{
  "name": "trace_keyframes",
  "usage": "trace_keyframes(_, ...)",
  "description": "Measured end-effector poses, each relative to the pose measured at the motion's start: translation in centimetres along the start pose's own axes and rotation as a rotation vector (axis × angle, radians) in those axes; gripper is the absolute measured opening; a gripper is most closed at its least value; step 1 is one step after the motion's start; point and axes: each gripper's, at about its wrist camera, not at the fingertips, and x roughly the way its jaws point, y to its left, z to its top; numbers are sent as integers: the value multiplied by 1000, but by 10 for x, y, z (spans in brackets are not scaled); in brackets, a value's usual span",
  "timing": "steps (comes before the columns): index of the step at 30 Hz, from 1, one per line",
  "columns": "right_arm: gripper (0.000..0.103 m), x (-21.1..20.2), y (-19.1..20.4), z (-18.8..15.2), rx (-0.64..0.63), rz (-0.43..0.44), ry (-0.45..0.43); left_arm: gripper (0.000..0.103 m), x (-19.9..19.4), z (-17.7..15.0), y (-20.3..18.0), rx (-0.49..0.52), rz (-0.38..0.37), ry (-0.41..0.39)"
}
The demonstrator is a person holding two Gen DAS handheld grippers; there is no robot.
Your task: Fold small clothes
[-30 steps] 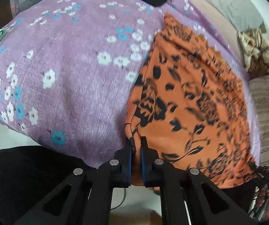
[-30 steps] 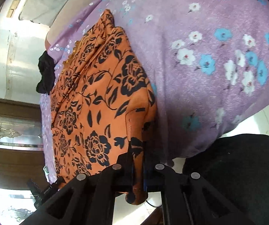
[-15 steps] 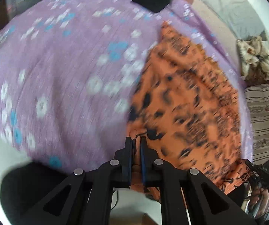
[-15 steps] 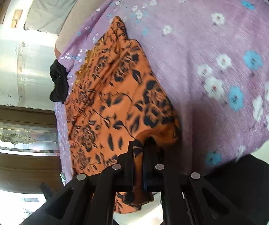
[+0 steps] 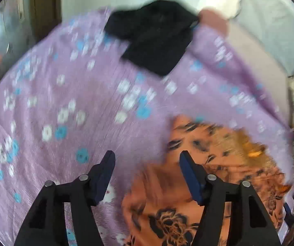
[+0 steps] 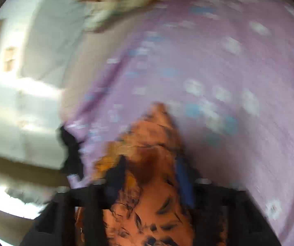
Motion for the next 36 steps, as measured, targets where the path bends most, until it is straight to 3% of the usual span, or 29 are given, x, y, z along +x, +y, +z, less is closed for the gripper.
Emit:
trace_keyframes(3,57,-28,3,-34,-128,-38,-13,67,-22,-5,30,-70,-31,-89)
trace_keyframes(6,57,-49,11,-49,-275,-110,-21,79,-50,-16,59,-150,-91,-161)
trace_keyframes(8,57,-48,22,-46,-375,-141,-4,80,-55,-25,66,-128,-123,-141)
trace_keyframes(12,57,-14,59,-30,-569,-150,43,80,-30,-33,54,-8,-146,-59)
trace_keyframes(15,56,17,84,-21,-718,-233,52,80,-13,-35,43,34,-159,-3)
trace_keyframes(22,54,75,87,-3,-811,-353,118,79,23,-27,25,79,-198,43)
trace_keyframes(23,51,81,86,-3,-815,-355,132,79,24,-26,23,87,-194,41)
trace_keyframes(24,39,86,84,-3,-820,-366,140,78,26,-24,19,97,-187,45)
trace_keyframes(26,31,90,82,-2,-827,-374,138,70,29,-20,14,115,-183,39)
trace_keyframes(29,23,94,83,-4,-843,-396,145,48,36,-14,11,127,-168,55)
trace_keyframes(31,16,94,86,-3,-853,-411,148,15,39,-11,7,146,-157,68)
trace_keyframes(33,8,91,89,-1,-845,-413,154,10,40,-8,4,172,-144,74)
trace_keyframes(36,7,82,99,-4,-867,-411,130,9,31,-5,-5,226,-140,37)
